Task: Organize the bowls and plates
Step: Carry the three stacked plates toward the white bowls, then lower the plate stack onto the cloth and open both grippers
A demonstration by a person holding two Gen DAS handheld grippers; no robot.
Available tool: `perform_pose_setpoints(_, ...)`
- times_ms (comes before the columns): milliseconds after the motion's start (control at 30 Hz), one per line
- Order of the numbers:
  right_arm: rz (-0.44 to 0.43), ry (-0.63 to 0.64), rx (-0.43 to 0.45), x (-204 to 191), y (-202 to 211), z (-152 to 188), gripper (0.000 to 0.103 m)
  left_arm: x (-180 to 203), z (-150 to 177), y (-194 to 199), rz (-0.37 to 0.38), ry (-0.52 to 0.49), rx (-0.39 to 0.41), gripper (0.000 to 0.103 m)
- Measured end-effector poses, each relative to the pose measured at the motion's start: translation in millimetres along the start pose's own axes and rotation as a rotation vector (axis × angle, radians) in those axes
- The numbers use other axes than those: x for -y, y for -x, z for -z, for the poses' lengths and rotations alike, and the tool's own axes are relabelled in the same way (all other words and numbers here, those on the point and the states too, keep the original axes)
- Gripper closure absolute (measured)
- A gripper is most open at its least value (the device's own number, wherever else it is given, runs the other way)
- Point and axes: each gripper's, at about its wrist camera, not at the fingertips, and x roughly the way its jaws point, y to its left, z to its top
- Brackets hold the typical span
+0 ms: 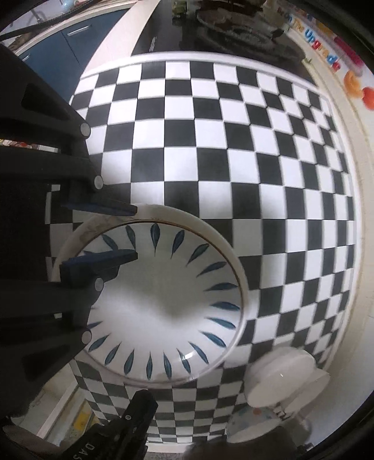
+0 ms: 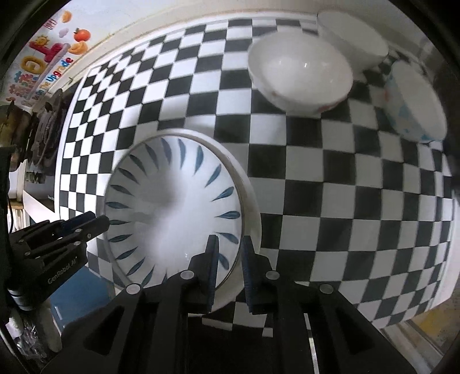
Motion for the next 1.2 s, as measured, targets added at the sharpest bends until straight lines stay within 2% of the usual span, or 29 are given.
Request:
perform_pose_setpoints(300,-0.030,-0.001,0.078,-14,81,20,0.085,14,19,83,0.036,0.014,0.080,0.081)
perform_pose_setpoints(433,-0.044,-0.003,0.102,-20,112,28,0.085,5,29,96,0.071,0.028,0.074,0.081)
perform_pose_setpoints(600,-0.064,-0.002,0.113,-28,141,42,0.085,8,38,118,0.079,0.007,0.082,0.081)
perform_pose_setpoints(967,-0.074,-0.012,0.128,-37,160,56,0.085,8,38,138,0.088,-0.051,0.122,0.081)
perform_pose_setpoints(1000,-0.069,-0.024,0.129,-36,159,55,0.083,8,35,137,0.097,-0.059,0.128,0.081)
perform_pose_setpoints(1067,-0.069,-0.051,0.137,-31,157,52,0.056,9,29,135,0.109,-0.069,0.135,0.081)
perform_pose_setpoints(1100,-0.072,-0.066,0.151,-27,156,49,0.052,9,23,134,0.114,-0.077,0.148,0.081)
perform_pose_setpoints(1200,-0.075,-0.102,0.200,-15,154,41,0.050,12,1,127,0.140,-0.097,0.170,0.074)
